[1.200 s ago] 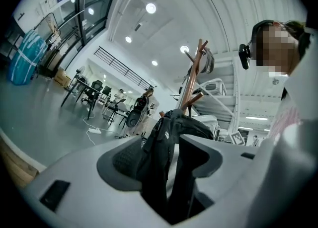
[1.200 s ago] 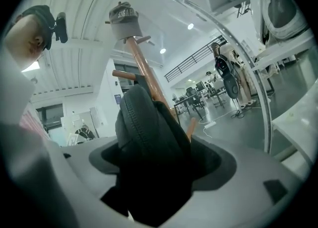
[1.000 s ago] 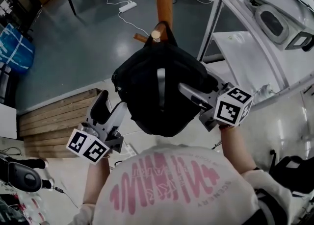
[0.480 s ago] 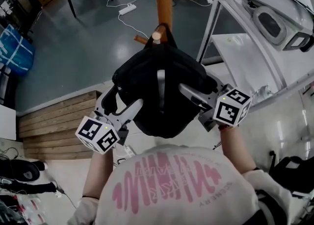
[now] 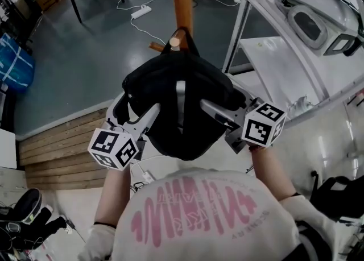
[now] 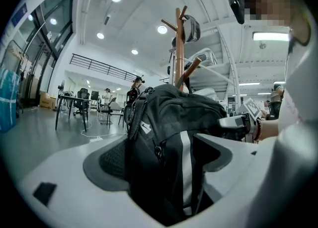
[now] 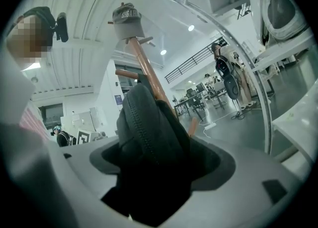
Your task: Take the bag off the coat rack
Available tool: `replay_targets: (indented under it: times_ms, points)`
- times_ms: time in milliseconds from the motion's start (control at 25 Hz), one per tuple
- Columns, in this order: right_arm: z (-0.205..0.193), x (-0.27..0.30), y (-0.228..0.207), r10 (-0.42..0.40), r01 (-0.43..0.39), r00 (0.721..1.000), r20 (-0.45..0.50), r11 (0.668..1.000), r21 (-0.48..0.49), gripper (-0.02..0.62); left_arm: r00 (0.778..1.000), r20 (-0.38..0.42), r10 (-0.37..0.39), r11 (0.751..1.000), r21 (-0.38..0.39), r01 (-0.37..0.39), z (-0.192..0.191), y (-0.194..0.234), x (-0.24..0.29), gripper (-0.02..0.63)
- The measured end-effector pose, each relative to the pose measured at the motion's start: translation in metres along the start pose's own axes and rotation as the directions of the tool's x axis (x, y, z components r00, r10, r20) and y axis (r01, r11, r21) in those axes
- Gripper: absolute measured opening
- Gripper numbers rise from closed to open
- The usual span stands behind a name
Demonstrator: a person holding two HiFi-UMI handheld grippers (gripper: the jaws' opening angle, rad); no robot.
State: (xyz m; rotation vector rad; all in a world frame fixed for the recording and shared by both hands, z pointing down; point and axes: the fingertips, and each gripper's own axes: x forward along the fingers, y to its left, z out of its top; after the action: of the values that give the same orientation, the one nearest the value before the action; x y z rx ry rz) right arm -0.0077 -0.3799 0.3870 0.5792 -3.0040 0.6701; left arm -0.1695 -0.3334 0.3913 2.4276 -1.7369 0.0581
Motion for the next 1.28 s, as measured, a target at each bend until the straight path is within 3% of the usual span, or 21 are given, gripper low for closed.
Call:
replay_targets:
  times_ms: [160,280,720,1000,1160,1280]
  points:
    - [0.0,0.002,-0.001,-0.009,0.009,1.0,0.007,1.0,-0.001,0.388,0.999,-0.023,0.041,0.997,0.062,-0.039,-0.006,0.007,0.003,0.405]
    - [0.0,0.001,-0.003,-0.018,0.018,1.0,0.005,1.0,-0.007,0.388,0.999,-0.008,0.049,0.999,0.001,-0.049,-0.007,0.015,0.002,0.405]
    - [0.0,0.001,-0.004,-0.055,0.055,0.998,0.029,0.999,0.003,0.387,0.996,0.032,-0.084,0.996,-0.034,0.085,0.006,0.003,0.019,0.405]
    - [0.0,-0.001,-0.001,-0.114,0.113,0.991,0.075,0.994,0.01,0.387,0.993,0.026,-0.118,0.992,-0.044,0.119,0.008,0.004,0.023,0.403]
    - [0.0,-0.001,0.002,-0.164,0.163,0.983,0.082,0.986,0.021,0.382,0.985,-0.034,-0.171,0.985,-0.001,0.171,0.004,0.006,0.025,0.4]
    - [-0.004,0.001,0.005,-0.191,0.189,0.979,0.073,0.981,0.03,0.38,0.985,-0.051,-0.166,0.985,0.037,0.168,0.002,0.011,0.03,0.396]
